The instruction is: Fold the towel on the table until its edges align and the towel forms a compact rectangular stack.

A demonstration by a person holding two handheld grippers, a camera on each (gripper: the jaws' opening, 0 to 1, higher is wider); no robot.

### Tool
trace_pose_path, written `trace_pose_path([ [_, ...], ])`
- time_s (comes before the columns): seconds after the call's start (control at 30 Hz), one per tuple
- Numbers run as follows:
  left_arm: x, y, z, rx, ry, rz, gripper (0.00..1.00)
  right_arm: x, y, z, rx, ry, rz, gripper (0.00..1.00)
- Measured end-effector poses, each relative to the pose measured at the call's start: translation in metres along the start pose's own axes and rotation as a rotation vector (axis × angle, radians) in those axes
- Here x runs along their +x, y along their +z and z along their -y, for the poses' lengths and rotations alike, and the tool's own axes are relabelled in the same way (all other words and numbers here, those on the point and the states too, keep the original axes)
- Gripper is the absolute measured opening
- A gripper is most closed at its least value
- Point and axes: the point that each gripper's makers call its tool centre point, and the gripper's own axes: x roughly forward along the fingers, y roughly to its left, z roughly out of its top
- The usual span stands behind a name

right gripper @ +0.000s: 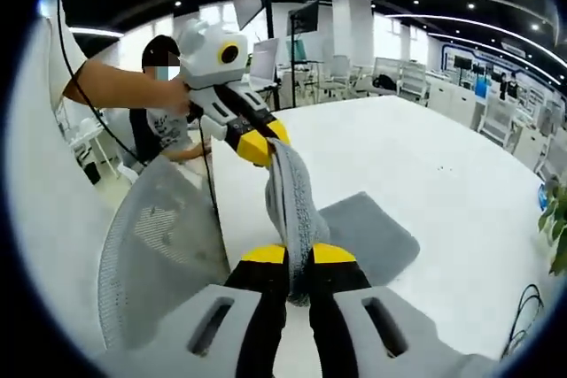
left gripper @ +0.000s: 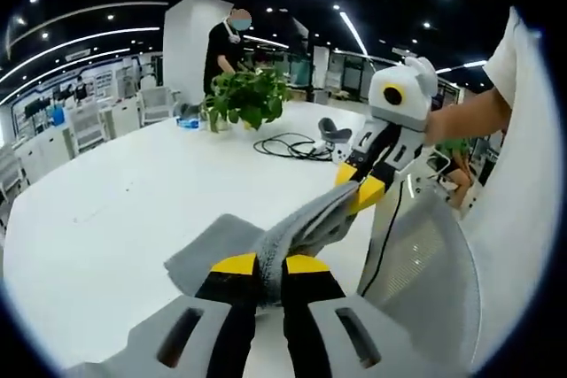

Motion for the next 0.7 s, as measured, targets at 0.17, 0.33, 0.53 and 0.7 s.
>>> trace_pose_path([
  [0.17,0.007,0.006,-0.014,0.064,0.046,0.025,0.09,0.007,0.004,0.019,-0.026,-0.057,-0.006,0.05],
  [0.33,0.015,0.011,-0.023,0.077,0.069,0.033,0.09,0.012,0.005,0.035,-0.046,-0.1,-0.016,0.06],
  [0.53,0.024,0.011,-0.033,0.081,0.08,0.014,0.09,0.02,0.004,0.056,-0.076,-0.134,-0.039,0.06],
  [0.7,0.029,0.009,-0.043,0.075,0.082,0.003,0.09,0.024,0.005,0.065,-0.109,-0.15,-0.051,0.06],
])
